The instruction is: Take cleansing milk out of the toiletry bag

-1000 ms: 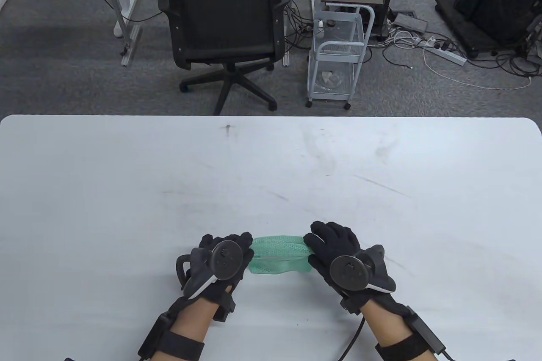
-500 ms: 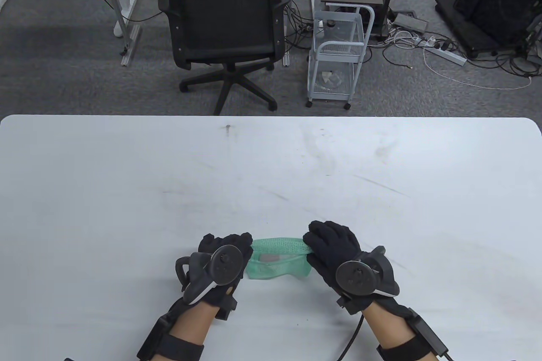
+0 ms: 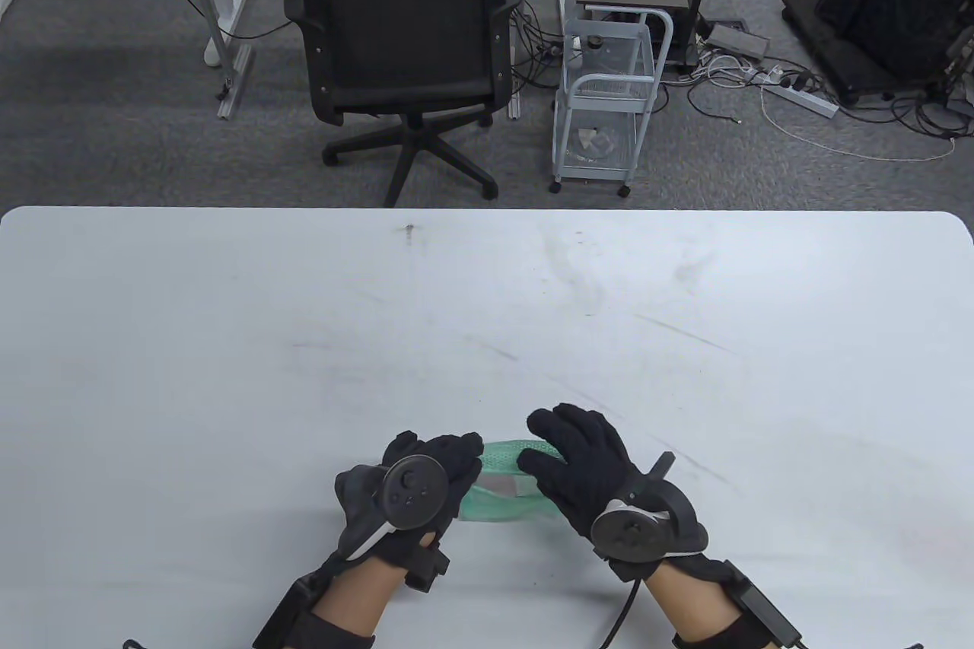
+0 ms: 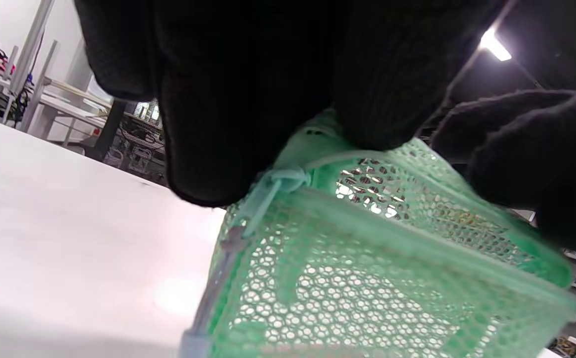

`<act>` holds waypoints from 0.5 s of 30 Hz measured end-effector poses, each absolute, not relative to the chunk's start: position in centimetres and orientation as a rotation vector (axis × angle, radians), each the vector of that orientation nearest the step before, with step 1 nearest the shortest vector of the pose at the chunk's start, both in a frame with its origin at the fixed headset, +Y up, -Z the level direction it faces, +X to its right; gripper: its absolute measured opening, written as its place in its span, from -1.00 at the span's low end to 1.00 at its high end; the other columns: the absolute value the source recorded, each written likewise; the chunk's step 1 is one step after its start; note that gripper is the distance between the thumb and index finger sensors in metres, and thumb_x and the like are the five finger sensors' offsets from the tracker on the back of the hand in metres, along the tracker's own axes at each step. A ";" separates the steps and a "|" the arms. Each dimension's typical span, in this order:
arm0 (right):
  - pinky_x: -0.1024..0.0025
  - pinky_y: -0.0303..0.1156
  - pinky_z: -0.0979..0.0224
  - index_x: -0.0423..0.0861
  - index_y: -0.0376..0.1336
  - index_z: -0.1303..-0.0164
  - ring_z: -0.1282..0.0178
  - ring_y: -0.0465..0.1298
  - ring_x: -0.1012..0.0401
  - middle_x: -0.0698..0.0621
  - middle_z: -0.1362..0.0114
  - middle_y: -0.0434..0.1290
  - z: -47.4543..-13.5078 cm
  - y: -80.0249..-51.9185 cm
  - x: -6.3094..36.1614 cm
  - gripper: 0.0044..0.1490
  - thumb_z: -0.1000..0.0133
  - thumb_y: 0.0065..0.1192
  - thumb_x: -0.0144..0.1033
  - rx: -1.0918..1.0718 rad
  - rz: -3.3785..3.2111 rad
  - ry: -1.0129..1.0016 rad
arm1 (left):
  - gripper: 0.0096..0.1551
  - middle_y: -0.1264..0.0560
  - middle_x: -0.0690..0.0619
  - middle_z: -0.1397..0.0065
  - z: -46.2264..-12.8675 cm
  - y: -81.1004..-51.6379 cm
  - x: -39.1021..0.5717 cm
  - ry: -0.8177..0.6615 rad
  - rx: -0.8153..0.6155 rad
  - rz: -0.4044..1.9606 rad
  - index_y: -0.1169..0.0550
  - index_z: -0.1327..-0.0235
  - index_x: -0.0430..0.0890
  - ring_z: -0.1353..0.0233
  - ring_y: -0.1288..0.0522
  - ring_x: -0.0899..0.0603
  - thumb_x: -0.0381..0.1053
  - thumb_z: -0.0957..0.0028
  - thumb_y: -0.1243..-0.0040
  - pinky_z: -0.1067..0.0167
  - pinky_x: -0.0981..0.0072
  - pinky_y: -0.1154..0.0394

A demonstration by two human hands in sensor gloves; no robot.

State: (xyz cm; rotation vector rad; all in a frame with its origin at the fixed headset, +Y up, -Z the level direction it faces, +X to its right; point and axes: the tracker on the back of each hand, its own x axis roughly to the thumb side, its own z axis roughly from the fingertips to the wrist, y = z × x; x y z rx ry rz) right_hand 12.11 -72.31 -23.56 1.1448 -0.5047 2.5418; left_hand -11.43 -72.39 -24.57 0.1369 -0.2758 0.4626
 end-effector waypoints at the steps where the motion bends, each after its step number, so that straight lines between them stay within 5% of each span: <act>1: -0.46 0.20 -0.45 -0.07 0.53 -0.17 -0.52 0.30 -0.48 -0.34 -0.66 0.32 -23.4 -72.4 11.8 -0.59 -0.10 0.54 -0.45 1.173 2.559 -0.503 | -0.59 -0.79 -0.05 -0.22 -24.5 -72.4 -11.4 -0.278 0.135 0.470 -0.76 -0.12 0.05 -0.09 -0.81 -0.26 0.03 0.00 -0.49 -0.37 -0.28 -0.46; 9: -0.49 0.15 -0.47 -0.05 0.54 -0.17 -0.54 0.22 -0.51 -0.37 -0.71 0.24 -23.4 -73.8 9.9 -0.58 -0.10 0.56 -0.35 1.217 2.842 -0.368 | -0.58 -0.79 -0.06 -0.22 -24.7 -72.8 -11.3 -0.270 0.098 0.474 -0.76 -0.12 0.04 -0.08 -0.81 -0.26 0.05 0.00 -0.49 -0.35 -0.28 -0.47; 15: -0.51 0.10 -0.47 -0.12 0.41 -0.41 -0.55 0.13 -0.56 -0.45 -0.76 0.08 -24.4 -75.6 9.4 -0.37 -0.12 0.54 -0.29 1.127 2.944 -0.177 | -0.56 -0.78 -0.06 -0.24 -24.6 -72.9 -11.0 -0.267 0.096 0.395 -0.75 -0.15 0.05 -0.10 -0.80 -0.27 0.06 0.00 -0.49 -0.36 -0.29 -0.45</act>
